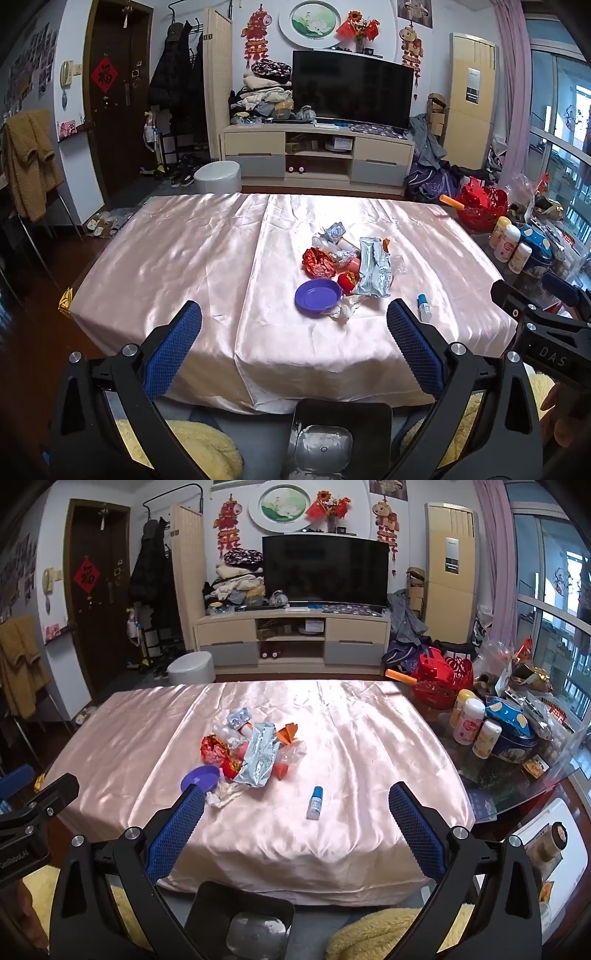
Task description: Collect trash
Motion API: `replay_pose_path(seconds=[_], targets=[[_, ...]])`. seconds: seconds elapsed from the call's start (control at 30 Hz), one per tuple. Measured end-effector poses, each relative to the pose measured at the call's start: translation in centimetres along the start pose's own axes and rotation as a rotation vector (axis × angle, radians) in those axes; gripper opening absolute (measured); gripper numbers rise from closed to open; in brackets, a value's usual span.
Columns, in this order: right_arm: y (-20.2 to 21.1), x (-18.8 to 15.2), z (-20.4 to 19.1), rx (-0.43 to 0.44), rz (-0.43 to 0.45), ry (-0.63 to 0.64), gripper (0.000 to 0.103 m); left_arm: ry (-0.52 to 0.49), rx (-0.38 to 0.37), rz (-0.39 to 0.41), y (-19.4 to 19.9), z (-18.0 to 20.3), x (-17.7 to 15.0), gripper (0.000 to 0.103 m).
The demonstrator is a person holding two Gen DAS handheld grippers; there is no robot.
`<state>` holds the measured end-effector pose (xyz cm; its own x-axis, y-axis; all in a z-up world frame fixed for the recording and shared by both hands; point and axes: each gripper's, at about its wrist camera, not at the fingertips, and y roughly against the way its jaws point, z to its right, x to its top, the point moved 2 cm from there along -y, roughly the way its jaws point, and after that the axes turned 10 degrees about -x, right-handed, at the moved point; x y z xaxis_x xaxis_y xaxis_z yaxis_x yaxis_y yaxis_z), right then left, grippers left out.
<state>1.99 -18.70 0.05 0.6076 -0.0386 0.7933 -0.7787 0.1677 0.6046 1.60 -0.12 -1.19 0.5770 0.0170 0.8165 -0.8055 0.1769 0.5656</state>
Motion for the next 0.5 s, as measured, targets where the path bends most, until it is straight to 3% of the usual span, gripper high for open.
replay_pose_path(seconds=[0.5], targets=[[-0.4,-0.14,0.05,-0.004,0.012,0.005,0.1,0.001,-0.014,0.0,0.35,0.37,0.03,0.095]])
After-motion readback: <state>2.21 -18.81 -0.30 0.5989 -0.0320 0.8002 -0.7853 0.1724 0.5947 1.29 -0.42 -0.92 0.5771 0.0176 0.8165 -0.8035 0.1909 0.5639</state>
